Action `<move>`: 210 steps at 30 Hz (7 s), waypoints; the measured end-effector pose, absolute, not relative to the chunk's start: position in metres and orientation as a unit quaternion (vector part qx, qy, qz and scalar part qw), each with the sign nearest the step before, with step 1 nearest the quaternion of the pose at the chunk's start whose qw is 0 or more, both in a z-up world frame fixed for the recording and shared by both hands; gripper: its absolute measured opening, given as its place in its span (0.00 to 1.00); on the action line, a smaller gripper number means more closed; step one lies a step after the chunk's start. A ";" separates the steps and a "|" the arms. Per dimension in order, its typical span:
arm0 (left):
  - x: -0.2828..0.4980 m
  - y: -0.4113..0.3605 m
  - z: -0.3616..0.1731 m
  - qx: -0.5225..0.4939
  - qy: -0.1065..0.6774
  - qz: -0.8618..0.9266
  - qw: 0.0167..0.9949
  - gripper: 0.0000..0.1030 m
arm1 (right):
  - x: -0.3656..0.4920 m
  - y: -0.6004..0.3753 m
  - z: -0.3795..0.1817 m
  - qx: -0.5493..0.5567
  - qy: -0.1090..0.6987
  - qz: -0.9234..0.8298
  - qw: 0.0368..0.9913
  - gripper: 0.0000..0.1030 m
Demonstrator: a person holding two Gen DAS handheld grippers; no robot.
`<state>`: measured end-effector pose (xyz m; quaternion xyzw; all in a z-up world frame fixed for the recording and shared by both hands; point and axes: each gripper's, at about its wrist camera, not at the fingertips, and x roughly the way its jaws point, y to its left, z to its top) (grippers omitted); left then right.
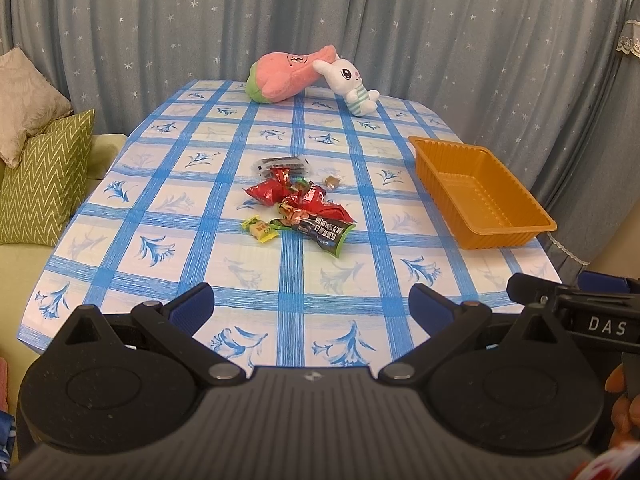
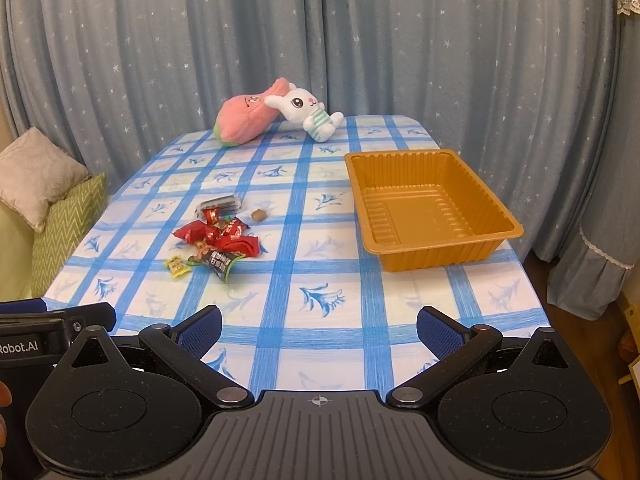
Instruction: Organize snacks
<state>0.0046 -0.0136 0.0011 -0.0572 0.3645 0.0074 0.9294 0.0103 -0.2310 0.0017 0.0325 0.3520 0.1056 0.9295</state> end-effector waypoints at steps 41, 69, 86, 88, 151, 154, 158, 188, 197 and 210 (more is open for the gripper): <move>0.184 0.073 -0.110 -0.068 0.425 -0.018 0.902 0.51 | 0.170 -0.150 -0.098 -0.013 0.360 0.230 0.904 0.79; 0.190 0.093 -0.127 -0.046 0.446 -0.009 0.894 0.32 | 0.196 -0.074 -0.130 -0.152 0.327 0.349 0.865 0.30; 0.184 0.080 -0.131 -0.057 0.418 0.013 0.906 0.39 | 0.191 -0.106 -0.137 -0.072 0.377 0.304 0.872 0.31; 0.186 0.075 -0.132 -0.029 0.419 0.006 0.908 0.39 | 0.192 -0.107 -0.140 -0.068 0.379 0.307 0.871 0.32; 0.239 -0.191 -0.037 0.010 0.356 -0.219 0.908 0.21 | 0.217 -0.366 -0.042 0.057 0.336 0.047 0.939 0.29; 0.248 -0.197 -0.043 0.011 0.362 -0.224 0.905 0.21 | 0.228 -0.370 -0.048 0.066 0.341 0.045 0.937 0.29; 0.255 -0.203 -0.050 0.020 0.362 -0.226 0.904 0.21 | 0.237 -0.376 -0.056 0.077 0.346 0.042 0.934 0.29; 0.235 -0.139 -0.049 -0.021 0.364 -0.166 0.916 0.53 | 0.246 -0.370 -0.057 0.117 0.333 0.053 0.934 0.58; 0.198 -0.114 -0.036 -0.032 0.362 -0.142 0.921 0.63 | 0.205 -0.354 -0.032 0.106 0.340 0.049 0.933 0.58; 0.122 -0.073 -0.014 -0.047 0.353 -0.104 0.929 0.74 | 0.119 -0.301 -0.003 0.087 0.342 0.071 0.933 0.60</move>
